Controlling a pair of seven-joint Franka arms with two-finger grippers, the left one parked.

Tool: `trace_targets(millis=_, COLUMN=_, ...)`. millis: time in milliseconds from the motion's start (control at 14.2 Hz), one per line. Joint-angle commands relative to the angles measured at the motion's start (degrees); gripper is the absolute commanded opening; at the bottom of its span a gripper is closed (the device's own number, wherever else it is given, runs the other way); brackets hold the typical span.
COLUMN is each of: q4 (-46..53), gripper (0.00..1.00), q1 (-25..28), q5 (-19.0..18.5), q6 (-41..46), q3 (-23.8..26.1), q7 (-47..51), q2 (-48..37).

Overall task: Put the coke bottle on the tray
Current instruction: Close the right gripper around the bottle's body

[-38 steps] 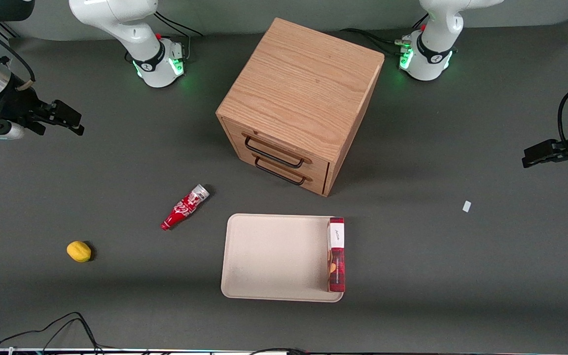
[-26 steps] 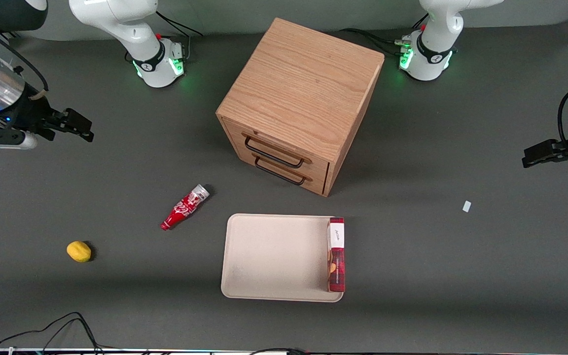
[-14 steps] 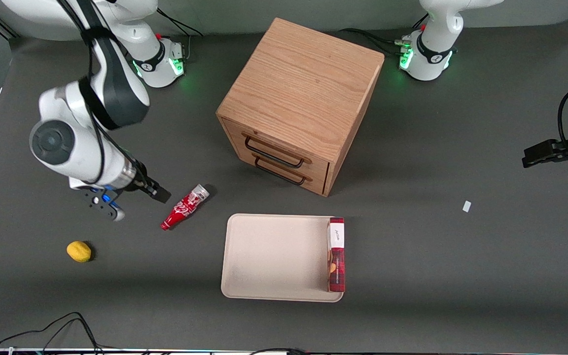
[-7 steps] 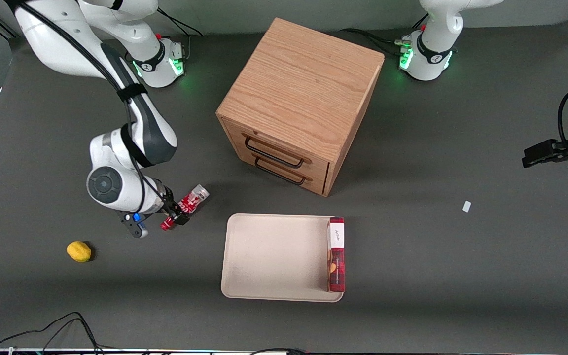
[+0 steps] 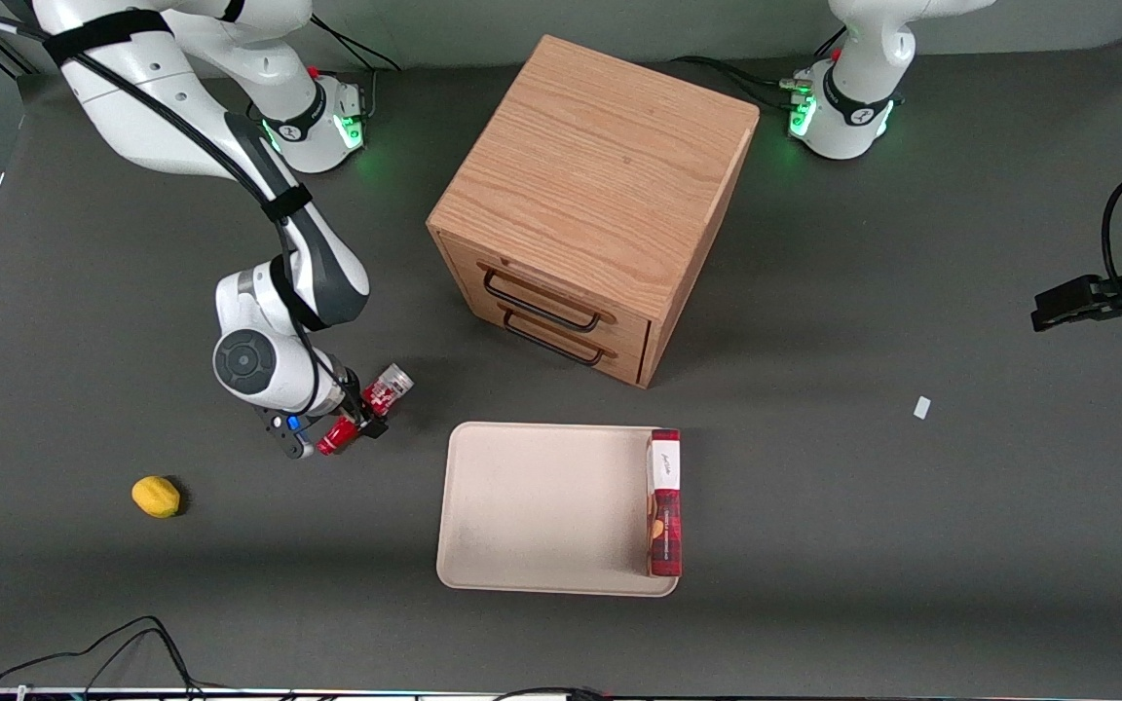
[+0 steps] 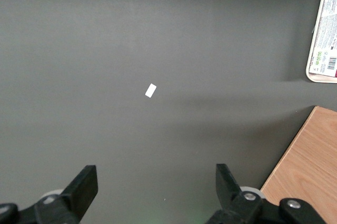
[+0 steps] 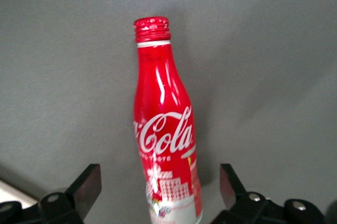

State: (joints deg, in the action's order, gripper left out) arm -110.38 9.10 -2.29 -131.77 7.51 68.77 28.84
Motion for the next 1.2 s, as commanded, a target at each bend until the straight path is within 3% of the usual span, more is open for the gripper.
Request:
trace_targets(millis=0, q4=-2.9, gripper=1.00, q1=-0.6, q5=-2.5, q6=-3.3, q3=0.3, q7=1.8, q2=-0.7)
trace_targets(millis=633, q4=-4.1, gripper=0.98, q1=-0.9, q5=-2.7, q6=-8.6, q3=0.3, q7=1.2, q2=1.8)
trace_targets(millis=1125, q4=-3.9, gripper=0.55, q1=-1.0, q5=-2.7, q6=-9.3, q3=0.3, q7=0.8, q2=2.2)
